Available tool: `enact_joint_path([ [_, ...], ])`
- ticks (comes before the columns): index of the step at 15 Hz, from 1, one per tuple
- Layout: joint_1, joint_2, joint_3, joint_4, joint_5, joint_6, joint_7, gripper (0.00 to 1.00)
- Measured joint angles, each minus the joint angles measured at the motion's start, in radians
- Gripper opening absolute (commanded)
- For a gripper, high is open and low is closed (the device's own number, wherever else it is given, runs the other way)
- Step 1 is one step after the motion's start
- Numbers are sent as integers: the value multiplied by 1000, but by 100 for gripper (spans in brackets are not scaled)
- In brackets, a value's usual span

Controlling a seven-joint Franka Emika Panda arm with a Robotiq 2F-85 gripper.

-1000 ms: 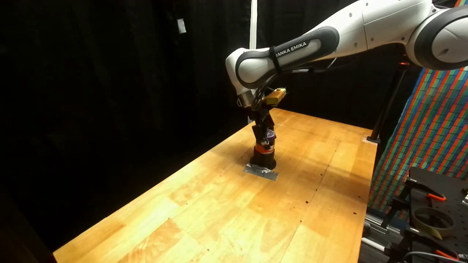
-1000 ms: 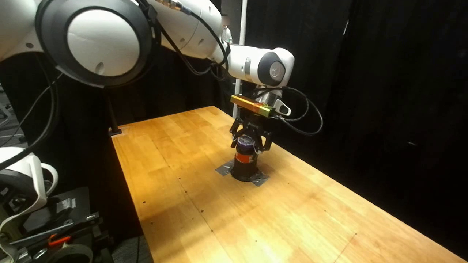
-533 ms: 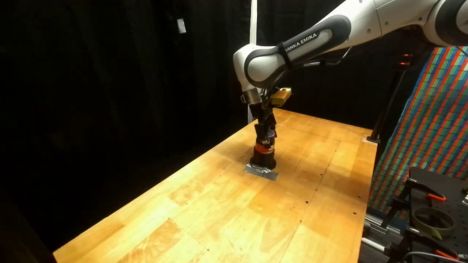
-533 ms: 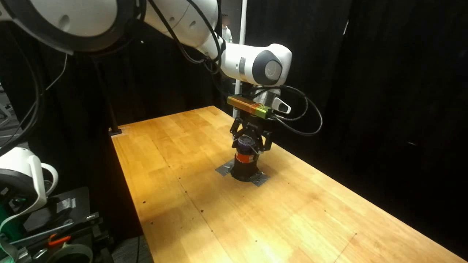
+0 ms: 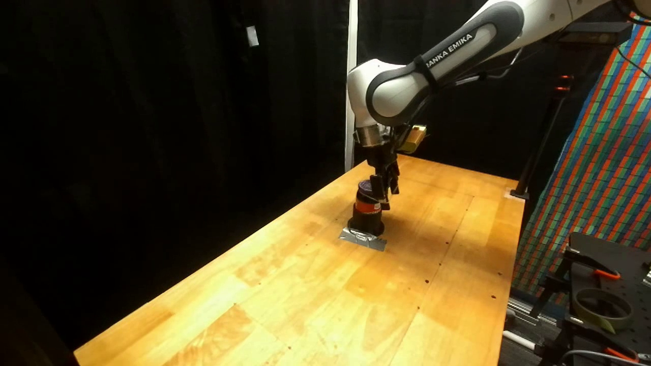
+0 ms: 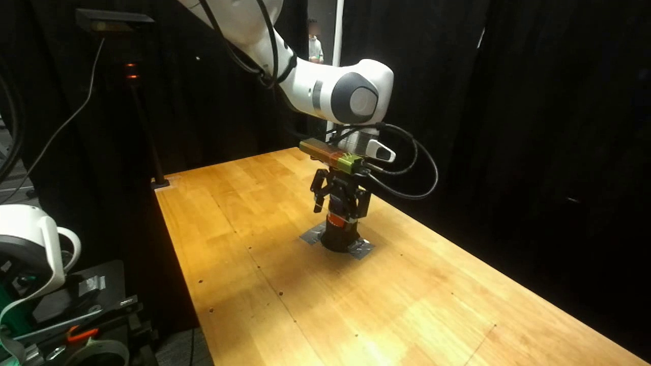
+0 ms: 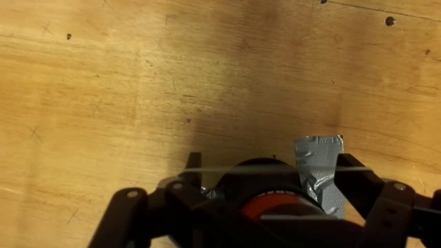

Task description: Put the elastic around the bottle

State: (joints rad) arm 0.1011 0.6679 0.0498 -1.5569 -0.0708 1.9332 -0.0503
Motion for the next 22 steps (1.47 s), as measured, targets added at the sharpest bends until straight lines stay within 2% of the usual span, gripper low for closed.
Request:
enact_joint_path([
  [3, 0, -64, -1, -130, -9, 148, 7, 49],
  [8, 16, -176, -18, -388, -119, 527, 62, 13],
  [10, 35, -211, -45, -491, -183, 673, 113, 9],
  [14, 115, -255, -156, -673, -343, 974, 261, 12],
  [15, 148, -257, -203, -709, -395, 1055, 312, 15],
  [16, 186, -257, -257, -739, -451, 1133, 362, 14],
  [18, 284, -248, -393, -783, -540, 1291, 440, 14],
  [20, 386, -223, -530, -812, -553, 1455, 461, 14],
  [22, 460, -183, -622, -834, -508, 1613, 453, 13],
])
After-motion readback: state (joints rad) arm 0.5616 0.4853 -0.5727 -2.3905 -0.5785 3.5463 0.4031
